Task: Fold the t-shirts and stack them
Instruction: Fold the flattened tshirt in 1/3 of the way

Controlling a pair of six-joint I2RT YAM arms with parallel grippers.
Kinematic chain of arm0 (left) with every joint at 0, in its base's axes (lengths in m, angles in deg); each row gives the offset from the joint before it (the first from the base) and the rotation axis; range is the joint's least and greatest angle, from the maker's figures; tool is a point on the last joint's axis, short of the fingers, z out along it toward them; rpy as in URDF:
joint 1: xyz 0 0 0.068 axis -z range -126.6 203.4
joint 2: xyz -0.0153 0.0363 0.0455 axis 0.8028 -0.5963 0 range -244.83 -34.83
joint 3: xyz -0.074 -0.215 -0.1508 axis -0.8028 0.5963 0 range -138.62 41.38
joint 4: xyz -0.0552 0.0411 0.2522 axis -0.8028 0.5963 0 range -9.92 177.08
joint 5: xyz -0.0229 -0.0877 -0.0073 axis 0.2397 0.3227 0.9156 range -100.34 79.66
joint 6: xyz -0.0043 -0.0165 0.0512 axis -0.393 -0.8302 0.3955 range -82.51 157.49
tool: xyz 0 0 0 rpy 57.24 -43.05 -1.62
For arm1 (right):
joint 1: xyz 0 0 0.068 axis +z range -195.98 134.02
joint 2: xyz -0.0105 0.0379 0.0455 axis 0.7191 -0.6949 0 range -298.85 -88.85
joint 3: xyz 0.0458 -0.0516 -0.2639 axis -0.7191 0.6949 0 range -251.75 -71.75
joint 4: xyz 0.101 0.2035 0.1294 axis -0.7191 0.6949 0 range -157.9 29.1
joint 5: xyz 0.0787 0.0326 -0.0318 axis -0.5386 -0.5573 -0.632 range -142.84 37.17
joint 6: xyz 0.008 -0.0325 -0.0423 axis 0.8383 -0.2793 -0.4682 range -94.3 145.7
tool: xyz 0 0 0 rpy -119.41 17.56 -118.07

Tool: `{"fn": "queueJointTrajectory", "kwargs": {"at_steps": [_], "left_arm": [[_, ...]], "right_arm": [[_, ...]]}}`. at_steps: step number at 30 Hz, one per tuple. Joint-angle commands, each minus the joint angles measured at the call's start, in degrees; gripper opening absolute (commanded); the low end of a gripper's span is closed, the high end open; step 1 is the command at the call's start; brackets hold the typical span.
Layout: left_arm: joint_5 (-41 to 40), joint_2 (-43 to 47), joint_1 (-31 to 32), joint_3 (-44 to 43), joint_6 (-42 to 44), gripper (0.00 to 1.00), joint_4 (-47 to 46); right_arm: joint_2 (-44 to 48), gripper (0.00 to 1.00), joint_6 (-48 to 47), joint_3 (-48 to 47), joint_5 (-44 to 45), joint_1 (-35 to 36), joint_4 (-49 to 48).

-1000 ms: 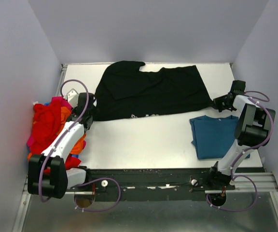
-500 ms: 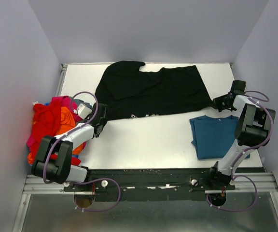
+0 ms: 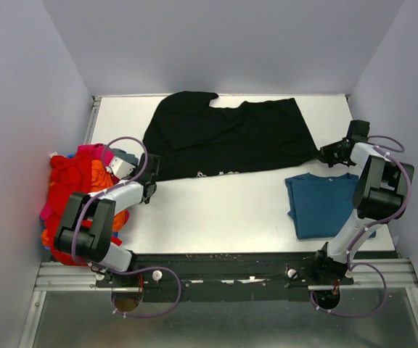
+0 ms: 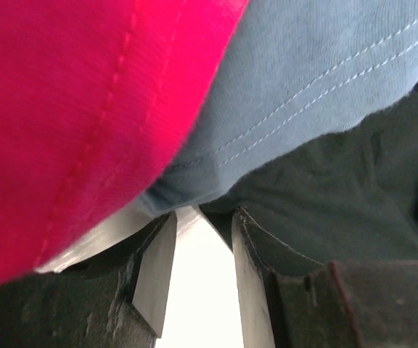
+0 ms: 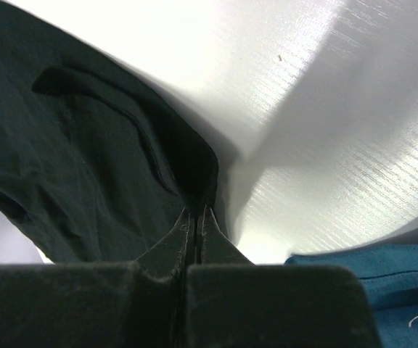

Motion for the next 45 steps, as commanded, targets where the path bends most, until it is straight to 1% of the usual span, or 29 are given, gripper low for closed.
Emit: {"fn": "queueJointTrajectory", "kwargs": {"at_steps": [1,2,4,6,10,13,14,15,20,23,25,28,30,35,36,37,38,41,42,43,45], "left_arm": [[-2.60,-3.70,-0.74,-2.05,-2.31,0.46,-0.74],[-3.13,-4.14,-1.09,-2.40,-2.75,0.44,-0.39],[-3.92,-4.50,-1.53,-2.84,-2.93,0.34,-0.39],[-4.89,-4.23,-1.71,-3.54,-2.32,0.28,-0.47],[-4.81,-2.92,-1.80,-5.38,-0.22,0.06,-0.48],[-2.35,-1.78,-1.80,-6.27,0.23,0.05,0.93],[-1.64,-1.08,-1.80,-6.09,0.40,0.04,1.37],[-1.46,-0.20,-1.80,-5.92,-0.12,0.00,2.33],[-2.60,5.16,-1.80,-4.33,-1.18,0.00,4.09],[-3.65,7.54,-1.89,-5.30,0.05,0.00,5.67],[-3.92,8.68,-1.89,-5.30,1.10,0.00,5.07],[-3.05,9.39,-1.89,-3.11,1.81,0.00,1.47],[-1.73,9.13,-1.97,-1.70,0.76,0.00,-0.12],[1.17,6.58,-1.97,-0.47,-0.47,0.00,0.57],[1.87,5.97,-1.97,-0.38,0.05,0.04,0.40],[1.88,5.61,-1.97,-0.12,0.49,0.18,0.75],[1.96,5.35,-1.97,-0.03,0.84,0.29,1.10],[3.63,5.08,-1.97,1.46,2.33,0.59,-1.52],[4.16,4.99,-1.97,1.99,2.60,0.66,-2.75],[4.69,4.91,-1.97,2.26,2.60,0.69,-3.28],[5.39,4.47,-1.97,2.35,2.78,0.70,-4.25]], "right_arm": [[0.09,0.01,0.48,0.63,-0.74,-0.46,-0.55],[0.26,0.01,0.57,0.63,-0.74,-0.46,-0.55],[0.53,0.01,0.57,0.80,-0.83,-0.46,-0.64],[0.79,0.01,0.57,0.98,-0.83,-0.46,-0.64],[1.40,0.01,0.48,1.15,-1.01,-0.46,-0.55],[2.11,0.01,0.66,1.33,-1.01,-0.46,-0.46],[2.54,0.01,0.57,1.33,-1.01,-0.46,-0.38],[2.81,0.01,0.66,1.33,-1.01,-0.46,-0.38],[4.48,0.01,0.40,0.98,-1.09,-0.46,0.68],[5.88,0.01,0.40,0.63,-1.27,-0.46,1.55],[6.76,0.01,0.31,0.97,-0.92,-0.54,1.82],[6.77,0.01,1.27,2.12,-0.65,-0.54,1.73],[6.07,0.01,1.62,2.56,-1.27,-0.54,1.91],[4.83,0.01,1.63,3.09,-2.59,-0.63,2.26],[4.92,0.01,1.71,3.26,-2.42,-0.54,2.26],[5.18,0.01,1.63,3.44,-2.15,-0.54,2.26],[5.19,0.01,1.63,3.53,-1.98,-0.54,2.17],[5.54,0.01,1.45,3.79,-1.71,-0.54,2.26],[5.62,0.01,1.28,3.79,-1.71,-0.54,2.17],[5.54,0.01,1.27,3.79,-1.71,-0.54,2.26],[5.36,0.01,1.27,3.62,-1.80,-0.54,2.26]]}}
